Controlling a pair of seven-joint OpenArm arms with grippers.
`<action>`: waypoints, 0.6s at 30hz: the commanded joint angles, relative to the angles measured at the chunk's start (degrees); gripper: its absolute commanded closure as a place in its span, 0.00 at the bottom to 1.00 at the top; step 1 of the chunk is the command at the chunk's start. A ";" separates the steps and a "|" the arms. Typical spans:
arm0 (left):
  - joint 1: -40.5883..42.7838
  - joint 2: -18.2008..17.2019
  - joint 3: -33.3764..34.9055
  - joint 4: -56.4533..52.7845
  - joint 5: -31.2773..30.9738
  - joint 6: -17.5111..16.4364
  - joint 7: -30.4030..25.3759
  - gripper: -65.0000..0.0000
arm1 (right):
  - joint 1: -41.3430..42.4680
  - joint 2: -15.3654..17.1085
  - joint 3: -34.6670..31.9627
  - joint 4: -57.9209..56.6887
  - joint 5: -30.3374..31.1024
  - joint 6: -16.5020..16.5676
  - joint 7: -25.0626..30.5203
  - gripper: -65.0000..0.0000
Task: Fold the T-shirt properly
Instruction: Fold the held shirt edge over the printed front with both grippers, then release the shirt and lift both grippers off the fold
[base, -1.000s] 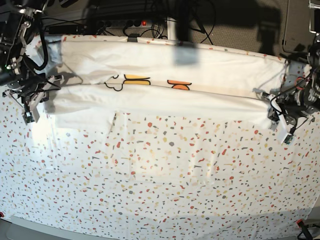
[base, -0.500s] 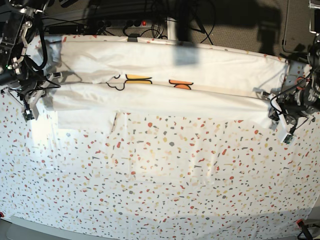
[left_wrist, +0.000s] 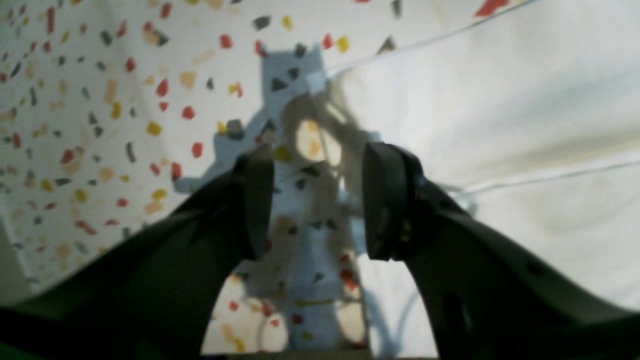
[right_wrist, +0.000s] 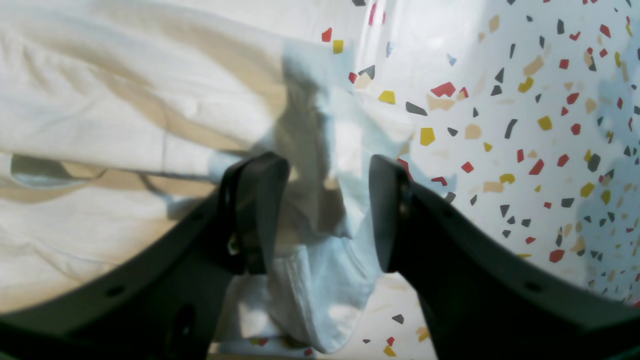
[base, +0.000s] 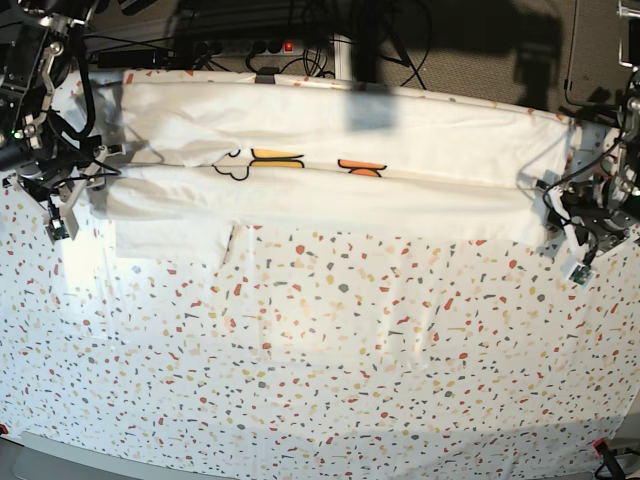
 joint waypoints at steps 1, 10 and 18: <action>-1.01 -1.01 -0.55 1.01 0.24 0.20 -0.59 0.57 | 1.09 0.96 0.44 1.07 0.15 -0.13 1.57 0.55; -1.27 -0.96 -0.55 7.23 -3.02 4.63 -7.89 0.57 | 11.10 0.96 0.44 1.03 0.55 -0.24 11.13 0.55; -0.96 2.03 -0.48 18.36 -7.93 4.37 -4.33 0.57 | 21.92 1.31 0.44 -17.77 0.92 -2.01 10.67 0.55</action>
